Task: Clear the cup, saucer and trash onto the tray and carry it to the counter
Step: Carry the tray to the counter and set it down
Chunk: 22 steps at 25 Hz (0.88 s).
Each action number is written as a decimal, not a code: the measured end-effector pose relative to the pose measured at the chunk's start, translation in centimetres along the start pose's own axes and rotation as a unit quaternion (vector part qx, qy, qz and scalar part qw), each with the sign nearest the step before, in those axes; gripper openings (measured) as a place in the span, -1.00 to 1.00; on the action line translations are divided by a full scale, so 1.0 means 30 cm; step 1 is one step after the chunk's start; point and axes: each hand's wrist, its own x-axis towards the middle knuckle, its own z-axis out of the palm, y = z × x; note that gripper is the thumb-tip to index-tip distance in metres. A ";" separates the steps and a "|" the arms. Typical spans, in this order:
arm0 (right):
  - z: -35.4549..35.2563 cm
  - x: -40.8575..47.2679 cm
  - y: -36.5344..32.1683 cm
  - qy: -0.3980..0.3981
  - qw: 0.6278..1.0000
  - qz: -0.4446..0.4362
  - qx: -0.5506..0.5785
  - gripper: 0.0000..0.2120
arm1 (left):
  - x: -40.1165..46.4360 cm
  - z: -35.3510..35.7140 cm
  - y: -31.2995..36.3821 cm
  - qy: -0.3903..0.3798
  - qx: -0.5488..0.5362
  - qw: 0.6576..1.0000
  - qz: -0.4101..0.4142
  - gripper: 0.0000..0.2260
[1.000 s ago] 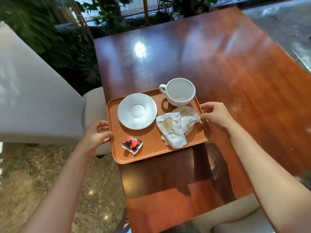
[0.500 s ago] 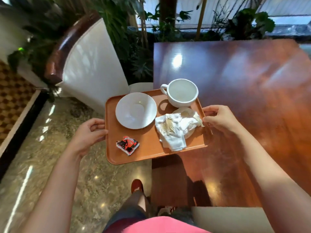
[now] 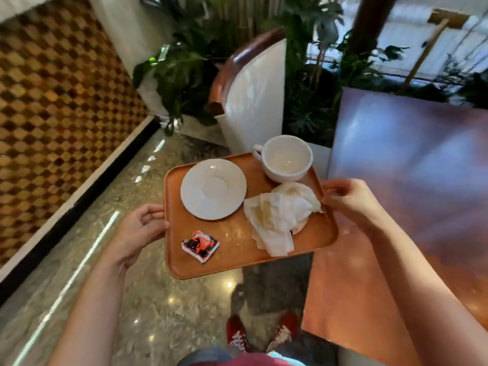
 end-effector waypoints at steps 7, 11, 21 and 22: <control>0.351 0.107 -0.261 -0.170 0.984 -0.058 -0.001 -0.71 | -0.215 -0.284 -0.133 0.196 -0.042 0.979 -0.035 -0.76; 0.574 0.092 -0.428 -0.276 0.953 -0.123 -0.027 -0.69 | -0.395 -0.430 -0.248 0.297 -0.085 0.949 -0.059 -0.71; 1.204 -0.216 -0.695 -0.453 0.867 -0.186 -0.086 -0.75 | -0.887 -0.772 -0.559 0.440 -0.169 0.875 -0.110 -0.58; 1.265 -0.258 -0.710 -0.462 0.863 -0.185 -0.090 -0.75 | -0.932 -0.809 -0.597 0.449 -0.170 0.869 -0.118 -0.61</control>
